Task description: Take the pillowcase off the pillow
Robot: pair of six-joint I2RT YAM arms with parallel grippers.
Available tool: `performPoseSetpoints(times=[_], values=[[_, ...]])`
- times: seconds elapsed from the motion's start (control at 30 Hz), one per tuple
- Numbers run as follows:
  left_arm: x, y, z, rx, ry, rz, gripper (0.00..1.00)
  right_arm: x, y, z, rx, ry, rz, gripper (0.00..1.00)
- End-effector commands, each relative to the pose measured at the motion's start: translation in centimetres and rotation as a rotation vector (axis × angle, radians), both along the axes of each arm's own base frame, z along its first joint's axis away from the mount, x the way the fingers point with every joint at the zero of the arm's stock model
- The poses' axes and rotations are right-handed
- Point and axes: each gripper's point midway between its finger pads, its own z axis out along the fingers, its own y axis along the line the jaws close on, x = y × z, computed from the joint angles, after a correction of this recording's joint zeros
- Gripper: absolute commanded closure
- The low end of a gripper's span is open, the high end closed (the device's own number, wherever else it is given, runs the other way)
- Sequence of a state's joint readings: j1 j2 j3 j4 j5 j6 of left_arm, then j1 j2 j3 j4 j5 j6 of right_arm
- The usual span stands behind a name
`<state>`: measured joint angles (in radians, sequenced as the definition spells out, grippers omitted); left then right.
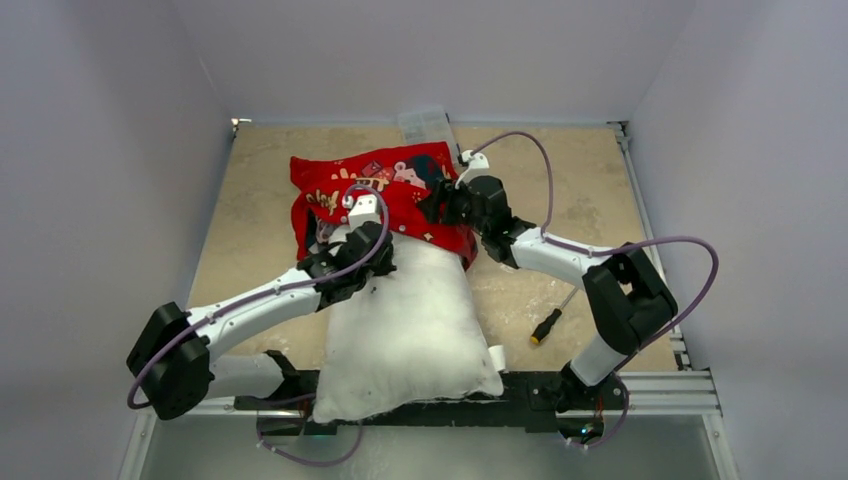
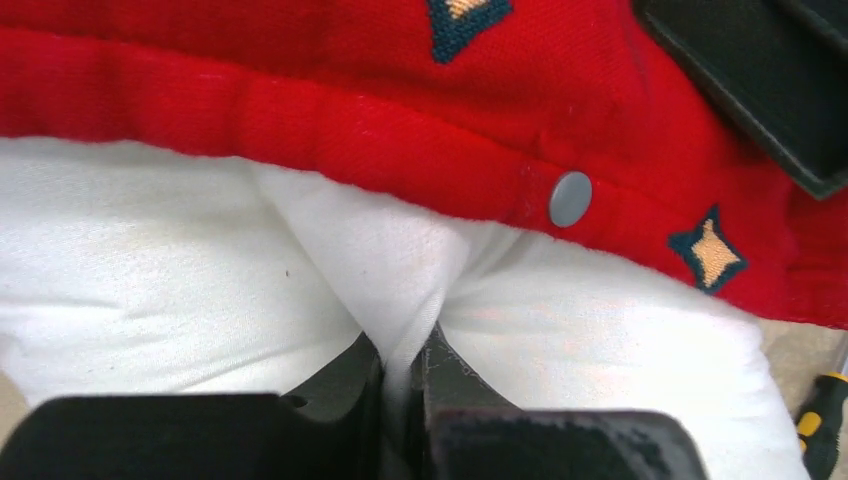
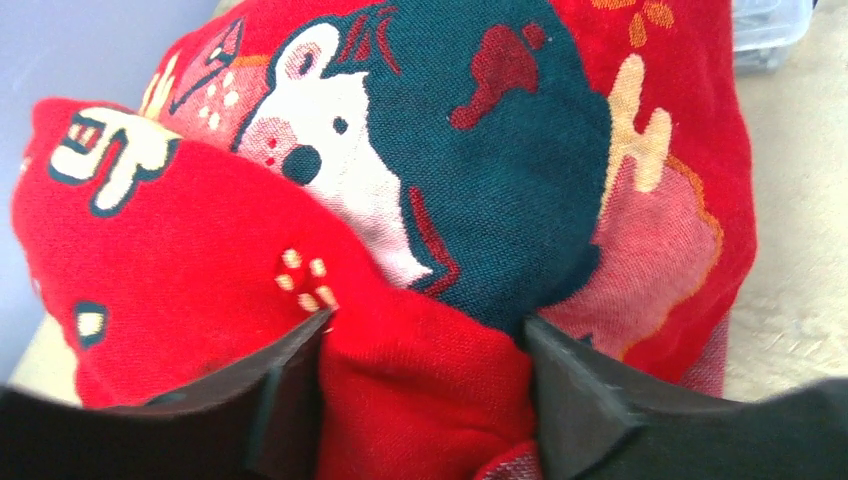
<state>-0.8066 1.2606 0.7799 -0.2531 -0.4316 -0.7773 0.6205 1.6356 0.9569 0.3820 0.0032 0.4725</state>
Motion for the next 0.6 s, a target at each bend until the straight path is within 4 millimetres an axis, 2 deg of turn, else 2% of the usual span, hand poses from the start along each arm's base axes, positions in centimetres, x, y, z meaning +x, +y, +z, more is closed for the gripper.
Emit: performPoseSetpoints(times=[0.0, 0.17, 0.2, 0.33, 0.57], values=[[-3.7, 2.4, -2.4, 0.08, 0.13, -0.032, 1.0, -0.7, 0.3, -0.1, -0.02, 0.016, 0.022, 0.47], [-4.3, 3.5, 2.2, 0.015, 0.043, -0.022, 1.0, 2.3, -1.2, 1.9, -0.021, -0.012, -0.095, 0.97], [-4.5, 3.7, 3.0, -0.005, 0.027, -0.022, 1.0, 3.0, -1.7, 2.5, -0.013, -0.021, -0.12, 1.0], [-5.5, 4.4, 5.6, -0.063, -0.015, -0.032, 1.0, 6.3, -5.4, 5.6, 0.027, -0.063, -0.236, 1.0], [-7.2, 6.1, 8.1, -0.122, -0.06, -0.027, 1.0, 11.2, -13.3, 12.2, 0.131, -0.163, -0.423, 1.0]])
